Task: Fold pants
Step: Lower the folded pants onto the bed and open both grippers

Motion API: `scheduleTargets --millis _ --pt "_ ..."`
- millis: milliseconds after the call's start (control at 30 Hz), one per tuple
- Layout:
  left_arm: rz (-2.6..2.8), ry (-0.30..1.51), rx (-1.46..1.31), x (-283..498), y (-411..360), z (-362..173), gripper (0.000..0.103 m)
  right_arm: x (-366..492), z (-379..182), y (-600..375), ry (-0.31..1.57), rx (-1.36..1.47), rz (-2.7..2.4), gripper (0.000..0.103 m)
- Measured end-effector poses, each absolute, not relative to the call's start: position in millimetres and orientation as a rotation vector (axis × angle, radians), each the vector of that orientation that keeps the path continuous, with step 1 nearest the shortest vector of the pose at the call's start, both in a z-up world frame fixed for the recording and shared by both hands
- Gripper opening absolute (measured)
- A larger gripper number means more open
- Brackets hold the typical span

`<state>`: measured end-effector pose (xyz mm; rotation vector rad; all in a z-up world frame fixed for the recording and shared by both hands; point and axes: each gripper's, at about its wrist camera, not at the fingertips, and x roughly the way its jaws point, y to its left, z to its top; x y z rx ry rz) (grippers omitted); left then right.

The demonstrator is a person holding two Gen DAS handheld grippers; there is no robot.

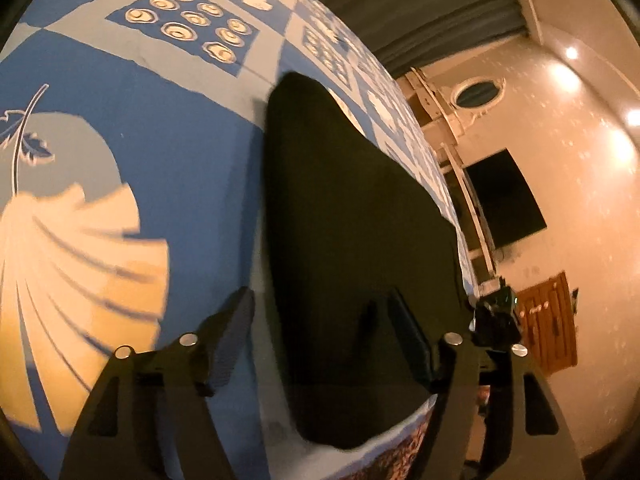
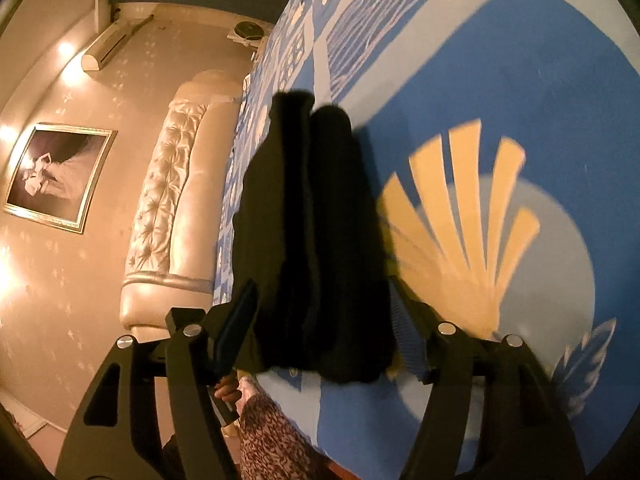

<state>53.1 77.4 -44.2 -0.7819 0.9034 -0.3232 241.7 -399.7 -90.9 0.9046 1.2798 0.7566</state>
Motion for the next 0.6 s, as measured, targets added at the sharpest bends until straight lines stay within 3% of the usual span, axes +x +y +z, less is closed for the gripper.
scheduleTargets --millis 67,100,167,600 --pt "-0.31 0.903 -0.725 51.4 68.8 -43.7 0.067 239.3 -90.5 -396.2 1.292 0.862 0.739 0.048" --pt "-0.303 0.908 -0.705 52.6 66.4 -44.9 0.055 238.2 -92.0 -396.0 1.3 0.858 0.731 0.044" --pt "-0.307 0.913 -0.711 54.6 64.0 -47.9 0.046 236.0 -97.0 -399.8 1.3 0.902 0.737 0.035" --pt "-0.297 0.911 -0.665 58.4 59.0 -47.5 0.045 223.8 -106.4 -410.2 1.293 0.994 0.761 0.031"
